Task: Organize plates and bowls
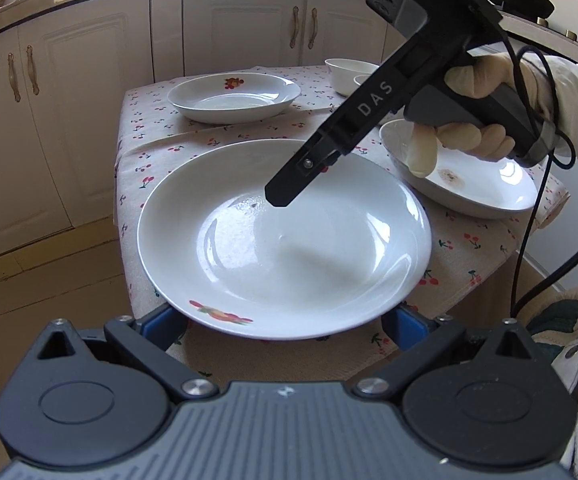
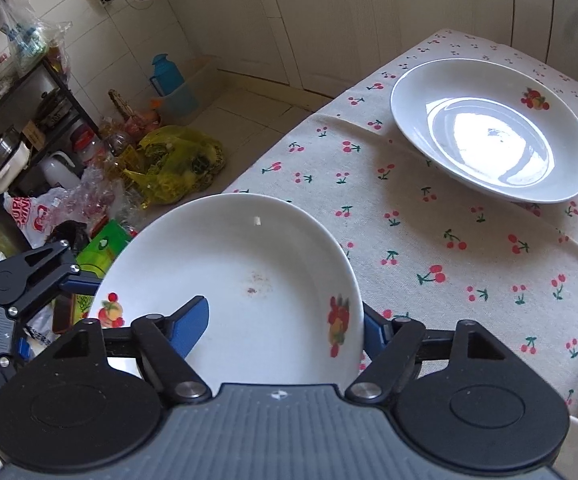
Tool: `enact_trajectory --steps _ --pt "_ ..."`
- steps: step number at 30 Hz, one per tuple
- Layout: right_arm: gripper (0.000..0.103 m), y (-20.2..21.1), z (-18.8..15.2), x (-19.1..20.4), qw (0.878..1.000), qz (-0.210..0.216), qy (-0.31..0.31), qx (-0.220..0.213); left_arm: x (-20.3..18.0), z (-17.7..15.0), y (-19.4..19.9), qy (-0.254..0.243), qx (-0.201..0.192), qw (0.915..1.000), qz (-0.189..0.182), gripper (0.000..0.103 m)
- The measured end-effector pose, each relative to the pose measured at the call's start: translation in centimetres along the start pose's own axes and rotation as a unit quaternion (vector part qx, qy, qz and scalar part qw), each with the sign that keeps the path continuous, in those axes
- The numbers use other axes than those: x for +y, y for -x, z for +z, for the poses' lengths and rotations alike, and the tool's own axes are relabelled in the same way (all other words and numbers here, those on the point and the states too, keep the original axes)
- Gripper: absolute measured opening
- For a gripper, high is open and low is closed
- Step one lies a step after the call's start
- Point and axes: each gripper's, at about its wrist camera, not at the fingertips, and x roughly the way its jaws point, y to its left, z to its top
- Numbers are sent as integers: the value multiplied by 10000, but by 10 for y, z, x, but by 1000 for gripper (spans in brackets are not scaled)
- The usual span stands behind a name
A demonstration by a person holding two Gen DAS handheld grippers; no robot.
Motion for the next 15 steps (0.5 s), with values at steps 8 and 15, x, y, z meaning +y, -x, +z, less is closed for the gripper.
enact_trajectory --steps 8,15 --pt "82 5 4 -7 9997 -136 -152 -127 3 13 -7 -175 -18 9998 -40 101" --pt "82 16 12 -24 9979 -387 -376 -365 9 31 -26 -305 -110 9993 -193 101"
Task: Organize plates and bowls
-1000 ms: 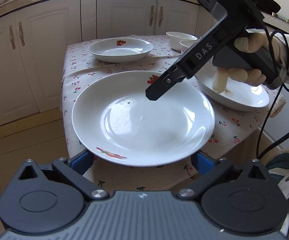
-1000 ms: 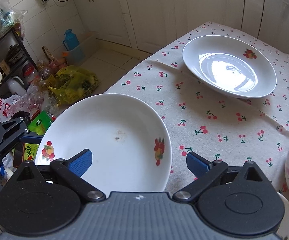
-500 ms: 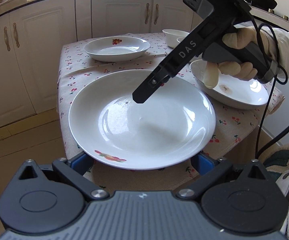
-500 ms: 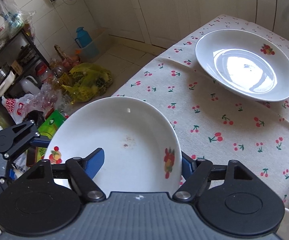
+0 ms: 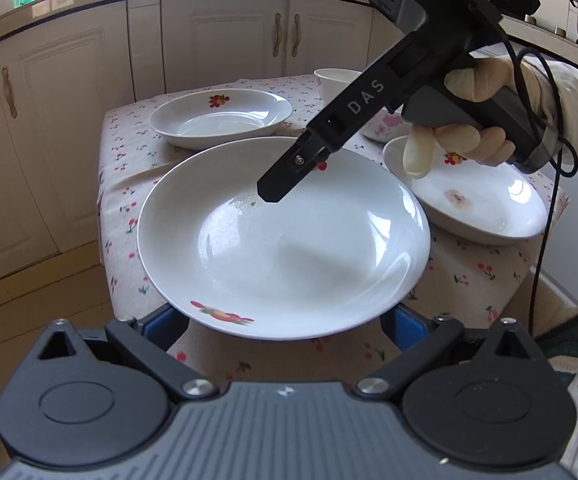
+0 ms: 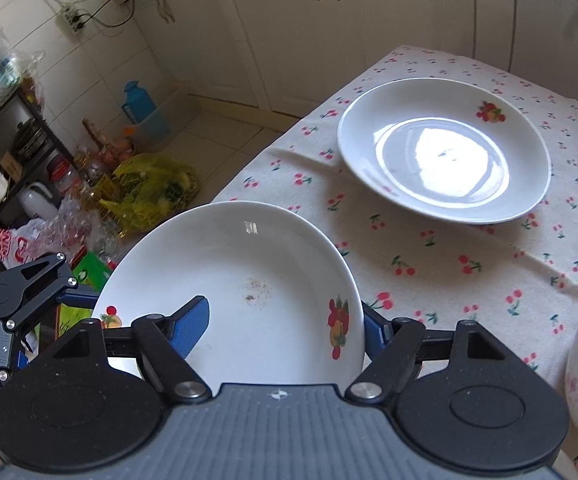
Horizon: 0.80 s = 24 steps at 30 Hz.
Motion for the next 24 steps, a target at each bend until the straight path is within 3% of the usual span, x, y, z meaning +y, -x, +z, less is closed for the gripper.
enact_trajectory --steps 24 --pt "82 -9 6 -27 9987 -370 -340 -27 11 17 -27 -133 20 9996 -256 101"
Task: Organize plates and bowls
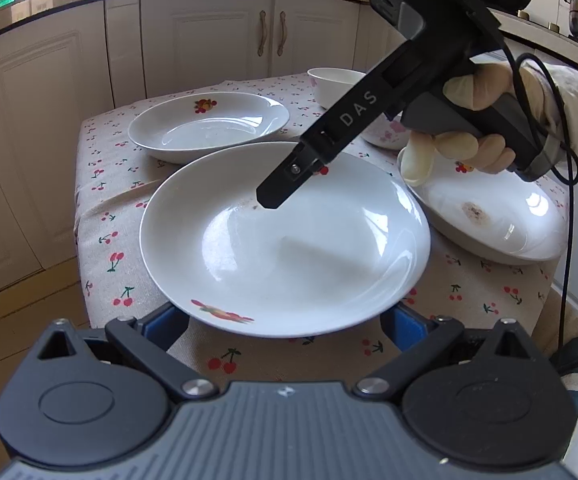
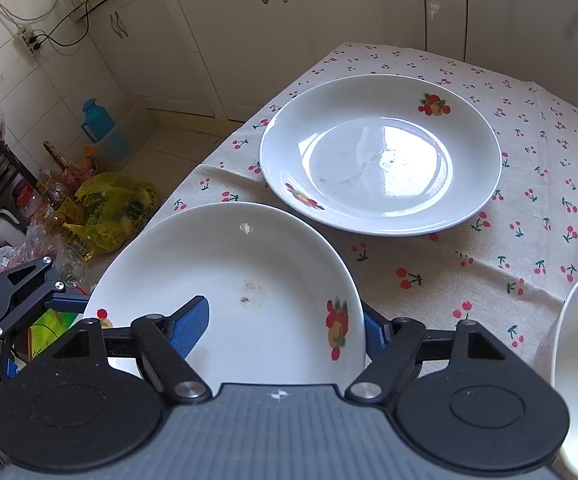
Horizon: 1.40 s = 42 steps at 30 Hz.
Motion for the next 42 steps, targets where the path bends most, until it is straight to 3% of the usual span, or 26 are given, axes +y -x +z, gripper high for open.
enact_trajectory --steps 9,12,21,26,33,42 --pt "91 1 2 5 9999 59 105 -20 0 0 2 -6 -41 10000 20 101" --pt "103 9 1 10 9994 -60 271 -186 0 -2 5 34 -64 10000 26 101" --pt "103 56 -24 33 9918 -558 962 -632 -15 -10 29 211 -43 9996 172 101" --pt "103 93 -56 32 9879 -834 966 -883 -33 -7 44 297 -188 9993 159 101" --pt "103 144 -127 23 9847 -1128 779 -1075 -64 4 56 228 -380 9989 170 101" --pt "103 167 -209 2 9845 -1276 537 -1079 -105 20 55 100 -372 9990 220 101"
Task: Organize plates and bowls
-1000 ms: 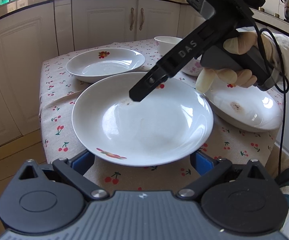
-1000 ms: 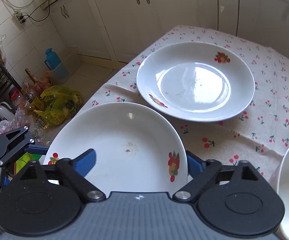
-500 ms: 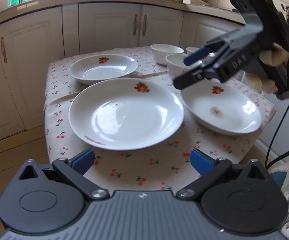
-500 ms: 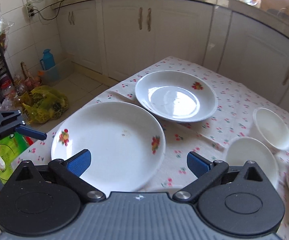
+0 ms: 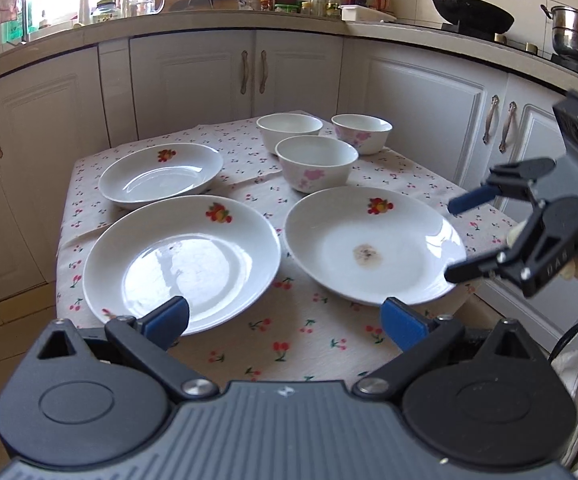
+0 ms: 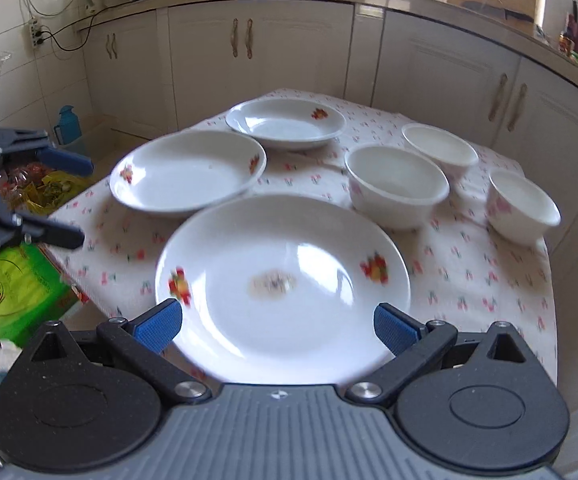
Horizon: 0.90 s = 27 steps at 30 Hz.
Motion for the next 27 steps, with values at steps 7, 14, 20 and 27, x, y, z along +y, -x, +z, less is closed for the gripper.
enact_trajectory --steps 7,14,20,27 --pt "103 -1 -30 -11 9999 100 -38 -14 -21 16 -7 -145 75 9998 -81 102" --pt "103 -17 -36 -8 9997 199 159 -28 -31 28 -17 -235 193 9994 -143 102" --pt "103 -28 -33 -9 9993 305 227 -40 -32 33 -27 -233 307 9991 -177 102" --pt "103 -33 -31 -13 9993 317 197 -70 -31 41 -39 -256 420 9983 -302 102"
